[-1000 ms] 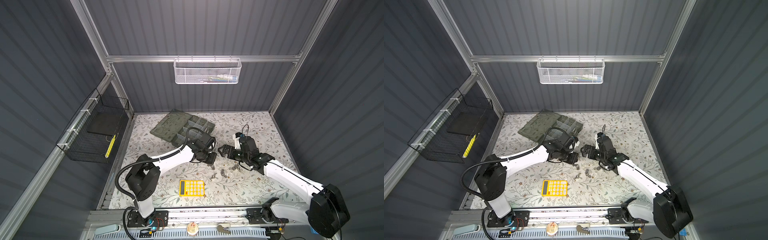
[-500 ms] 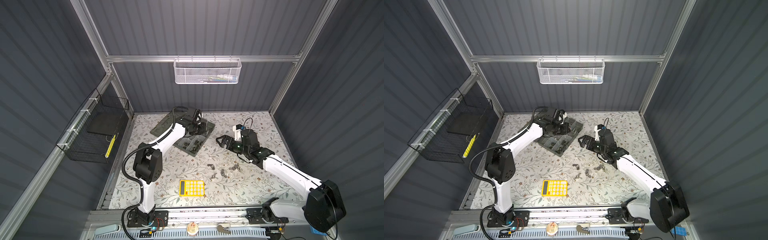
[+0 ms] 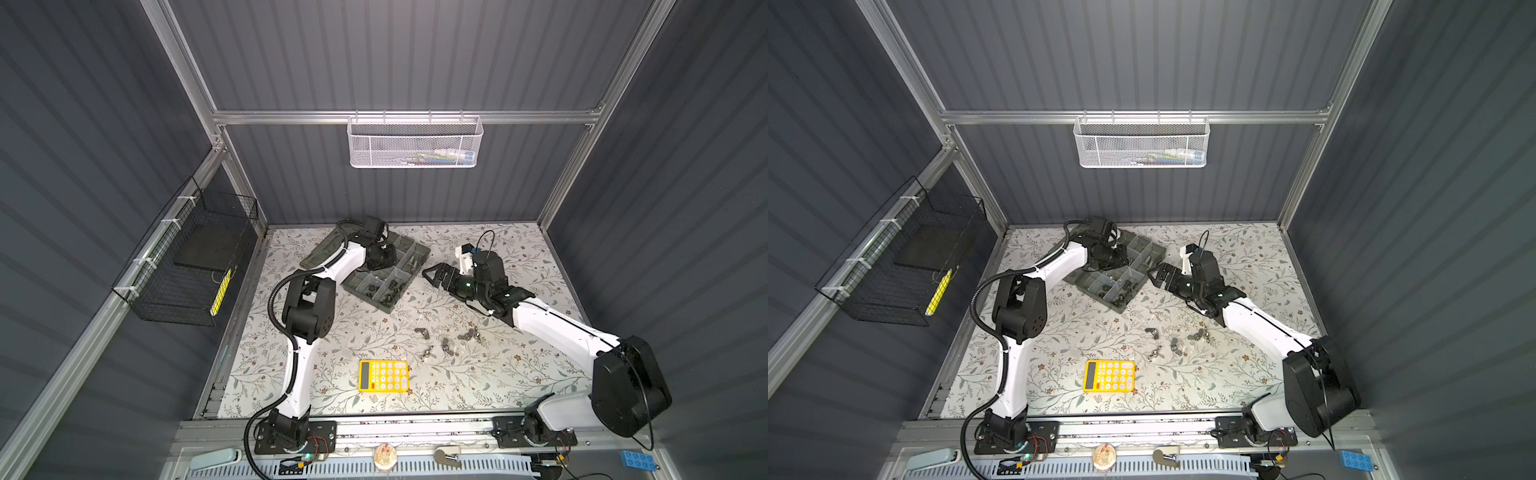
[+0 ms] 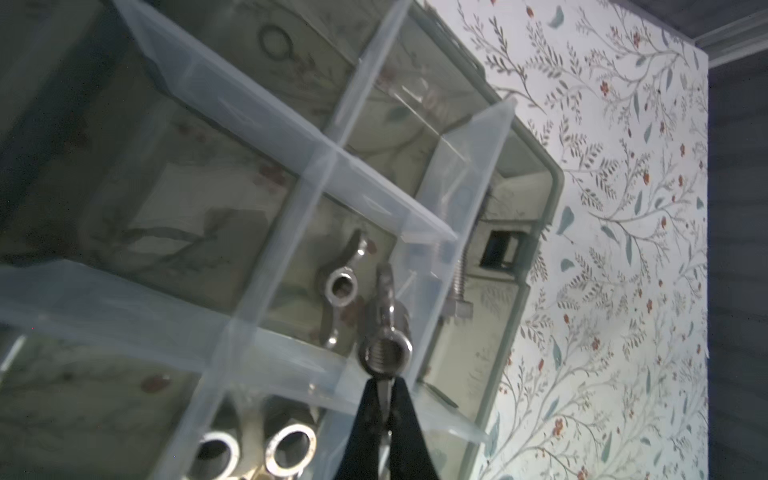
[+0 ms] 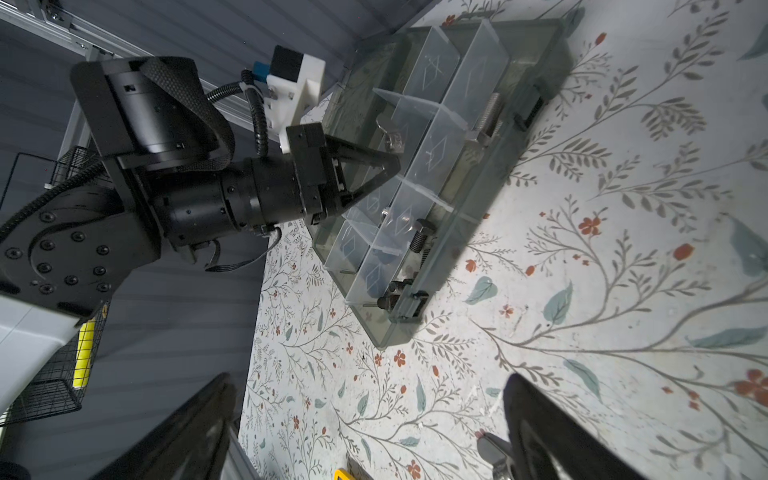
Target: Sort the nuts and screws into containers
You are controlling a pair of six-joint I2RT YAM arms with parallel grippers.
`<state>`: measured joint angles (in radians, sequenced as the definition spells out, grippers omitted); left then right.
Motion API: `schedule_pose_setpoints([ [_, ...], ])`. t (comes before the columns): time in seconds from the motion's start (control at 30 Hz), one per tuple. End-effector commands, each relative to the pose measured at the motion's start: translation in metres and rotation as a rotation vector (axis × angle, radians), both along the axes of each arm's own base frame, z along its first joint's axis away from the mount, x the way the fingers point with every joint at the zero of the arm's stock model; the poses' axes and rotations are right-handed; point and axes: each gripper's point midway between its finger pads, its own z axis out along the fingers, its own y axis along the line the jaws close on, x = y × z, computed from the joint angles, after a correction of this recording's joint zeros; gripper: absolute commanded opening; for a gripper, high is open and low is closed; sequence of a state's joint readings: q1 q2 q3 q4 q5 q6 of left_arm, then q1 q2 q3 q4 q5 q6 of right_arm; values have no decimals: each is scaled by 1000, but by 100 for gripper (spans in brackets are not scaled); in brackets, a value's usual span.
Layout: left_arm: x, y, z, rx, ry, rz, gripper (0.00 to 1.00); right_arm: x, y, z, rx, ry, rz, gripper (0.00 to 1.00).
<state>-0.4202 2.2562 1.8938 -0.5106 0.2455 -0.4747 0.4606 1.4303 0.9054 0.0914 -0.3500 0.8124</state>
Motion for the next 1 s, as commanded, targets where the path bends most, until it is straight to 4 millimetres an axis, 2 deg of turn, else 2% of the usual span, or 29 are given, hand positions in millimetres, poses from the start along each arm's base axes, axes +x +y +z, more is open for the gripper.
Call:
schedule_pose_setpoints([
  [0.0,12,-5,9,-40,-26,4,2,5,8,10,45,-15,23,99],
  [0.3,9,-6,-16,-38,22,1,10,11,11,5,29,-26,30,99],
  [0.53,4,2,-29,1,46,19,14,16,13,-1,58,-12,61,99],
  [0.73,3,6,-29,15,49,45,21,24,4,-3,80,-14,65,99],
  [0.9,1,7,-17,15,39,57,27,29,-6,-3,84,-15,60,99],
  [0.97,0,6,-10,19,35,58,32,31,-9,-4,88,-7,56,99],
])
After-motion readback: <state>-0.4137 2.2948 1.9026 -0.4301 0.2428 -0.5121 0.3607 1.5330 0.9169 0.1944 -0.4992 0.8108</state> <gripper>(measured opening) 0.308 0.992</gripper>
